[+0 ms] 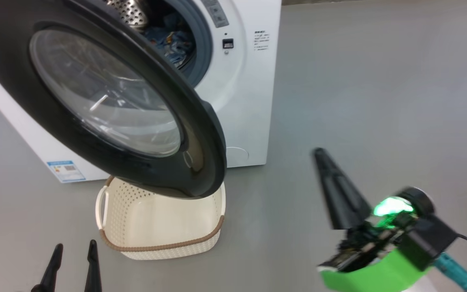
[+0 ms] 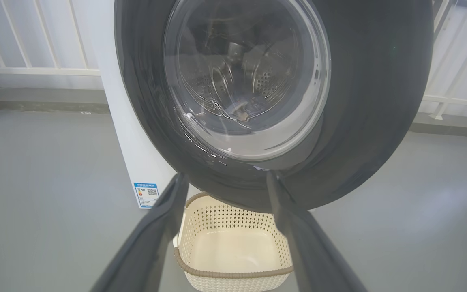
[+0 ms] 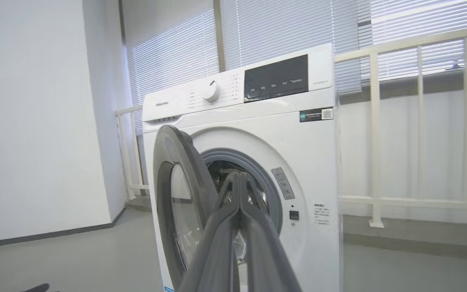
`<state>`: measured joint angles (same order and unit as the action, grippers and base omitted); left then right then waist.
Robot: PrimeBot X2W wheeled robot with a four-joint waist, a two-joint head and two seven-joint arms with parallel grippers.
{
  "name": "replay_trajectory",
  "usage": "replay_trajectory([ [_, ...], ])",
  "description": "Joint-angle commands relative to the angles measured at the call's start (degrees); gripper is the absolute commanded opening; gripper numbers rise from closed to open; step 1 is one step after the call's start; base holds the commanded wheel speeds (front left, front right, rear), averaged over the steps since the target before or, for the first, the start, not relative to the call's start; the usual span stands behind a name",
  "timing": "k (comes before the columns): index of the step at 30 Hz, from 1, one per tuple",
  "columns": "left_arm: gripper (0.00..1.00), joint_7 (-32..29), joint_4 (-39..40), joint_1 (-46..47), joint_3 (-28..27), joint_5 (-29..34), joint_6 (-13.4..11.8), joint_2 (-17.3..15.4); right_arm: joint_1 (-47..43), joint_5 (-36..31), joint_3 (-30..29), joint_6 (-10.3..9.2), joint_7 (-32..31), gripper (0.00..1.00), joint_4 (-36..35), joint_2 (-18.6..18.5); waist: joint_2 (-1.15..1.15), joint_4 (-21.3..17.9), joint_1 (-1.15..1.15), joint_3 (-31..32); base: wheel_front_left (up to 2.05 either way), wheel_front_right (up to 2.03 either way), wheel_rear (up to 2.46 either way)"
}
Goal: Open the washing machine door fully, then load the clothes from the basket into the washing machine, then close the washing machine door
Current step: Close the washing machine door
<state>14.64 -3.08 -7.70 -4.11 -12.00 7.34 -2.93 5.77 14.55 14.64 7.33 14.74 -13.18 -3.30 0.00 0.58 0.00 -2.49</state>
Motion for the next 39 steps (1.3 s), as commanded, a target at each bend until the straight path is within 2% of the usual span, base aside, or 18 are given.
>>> replay_trajectory([
  [1,1.00,0.36,1.98,2.98,-1.48,-0.47,0.14,-0.40,2.86,-0.67,3.98,0.16,0.26,0.00,-2.64,-0.09,0.00,1.13,0.00,-0.73,0.00,0.00,0.00],
  [6,1.00,0.36,2.31,3.91,-0.72,-0.99,0.14,-0.31,6.54,-0.06,13.08,0.16,0.26,0.00,-1.06,-2.66,0.00,4.21,0.00,-1.88,0.00,0.00,0.00],
  [13,1.00,0.36,2.63,6.43,1.02,-2.04,0.14,-0.15,12.09,2.85,24.70,0.16,0.26,0.00,10.52,-5.75,0.00,9.55,0.00,-4.52,0.00,0.00,0.00],
  [20,1.00,0.36,3.05,8.72,2.60,-2.90,0.14,-0.06,15.79,4.31,26.66,0.16,0.26,0.00,20.42,-5.35,0.00,13.52,0.00,-7.98,0.00,0.00,0.00],
  [28,1.00,0.36,3.35,11.98,4.18,-5.03,0.14,0.01,20.25,1.15,22.17,0.16,0.26,0.00,27.03,-3.79,0.00,16.35,0.00,-14.31,0.00,0.00,0.00],
  [39,1.00,0.36,3.70,15.98,5.30,-6.75,0.14,0.04,25.15,-8.24,7.38,0.16,0.26,0.00,28.96,-0.84,0.00,16.66,0.00,-21.78,0.00,0.00,0.00],
])
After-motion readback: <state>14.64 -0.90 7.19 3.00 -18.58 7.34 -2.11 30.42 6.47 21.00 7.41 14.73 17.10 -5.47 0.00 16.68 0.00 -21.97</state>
